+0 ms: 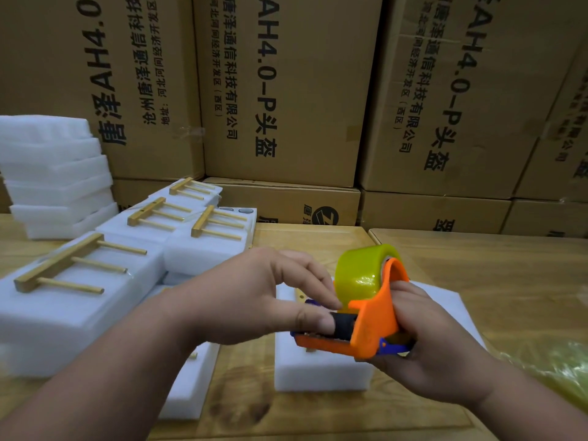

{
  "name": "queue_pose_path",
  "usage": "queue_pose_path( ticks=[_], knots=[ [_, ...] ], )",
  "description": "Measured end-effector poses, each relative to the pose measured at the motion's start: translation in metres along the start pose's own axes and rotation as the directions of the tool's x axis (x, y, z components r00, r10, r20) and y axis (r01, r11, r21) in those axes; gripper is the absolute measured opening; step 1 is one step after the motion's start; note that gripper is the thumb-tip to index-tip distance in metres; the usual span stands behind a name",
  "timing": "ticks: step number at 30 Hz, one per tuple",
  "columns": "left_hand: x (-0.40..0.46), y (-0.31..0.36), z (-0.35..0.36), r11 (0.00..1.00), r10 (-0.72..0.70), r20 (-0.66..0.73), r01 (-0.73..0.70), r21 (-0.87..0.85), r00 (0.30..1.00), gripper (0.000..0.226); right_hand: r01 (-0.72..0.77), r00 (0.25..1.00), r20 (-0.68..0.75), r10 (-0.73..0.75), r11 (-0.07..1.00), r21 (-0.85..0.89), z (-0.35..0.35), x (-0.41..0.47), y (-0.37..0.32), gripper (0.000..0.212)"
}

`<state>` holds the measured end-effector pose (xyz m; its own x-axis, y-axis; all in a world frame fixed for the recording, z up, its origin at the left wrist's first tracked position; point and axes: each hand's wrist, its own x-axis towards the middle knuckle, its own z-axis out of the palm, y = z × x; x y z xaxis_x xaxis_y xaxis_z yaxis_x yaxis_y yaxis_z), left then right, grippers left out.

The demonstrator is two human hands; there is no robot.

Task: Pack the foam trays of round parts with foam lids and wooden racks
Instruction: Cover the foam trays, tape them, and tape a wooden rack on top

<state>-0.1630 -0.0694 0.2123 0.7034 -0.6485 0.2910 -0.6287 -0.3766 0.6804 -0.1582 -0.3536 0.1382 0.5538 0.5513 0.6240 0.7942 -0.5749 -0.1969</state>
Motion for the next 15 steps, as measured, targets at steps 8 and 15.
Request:
queue_pose_path(
  ticks=[8, 15],
  knots=[
    [-0.002, -0.009, 0.007, 0.995, -0.018, -0.207, 0.037, 0.092, 0.978, 0.013, -0.011, 0.991, 0.133, 0.019, 0.998, -0.056, -0.004, 0.012, -0.005, 0.038],
    [-0.001, -0.004, 0.019, 0.743, 0.493, -0.353, -0.173, 0.647, 0.795, 0.020, -0.071, 0.991, 0.116, 0.060, 0.993, 0.094, -0.003, 0.011, 0.010, 0.035]
  ],
)
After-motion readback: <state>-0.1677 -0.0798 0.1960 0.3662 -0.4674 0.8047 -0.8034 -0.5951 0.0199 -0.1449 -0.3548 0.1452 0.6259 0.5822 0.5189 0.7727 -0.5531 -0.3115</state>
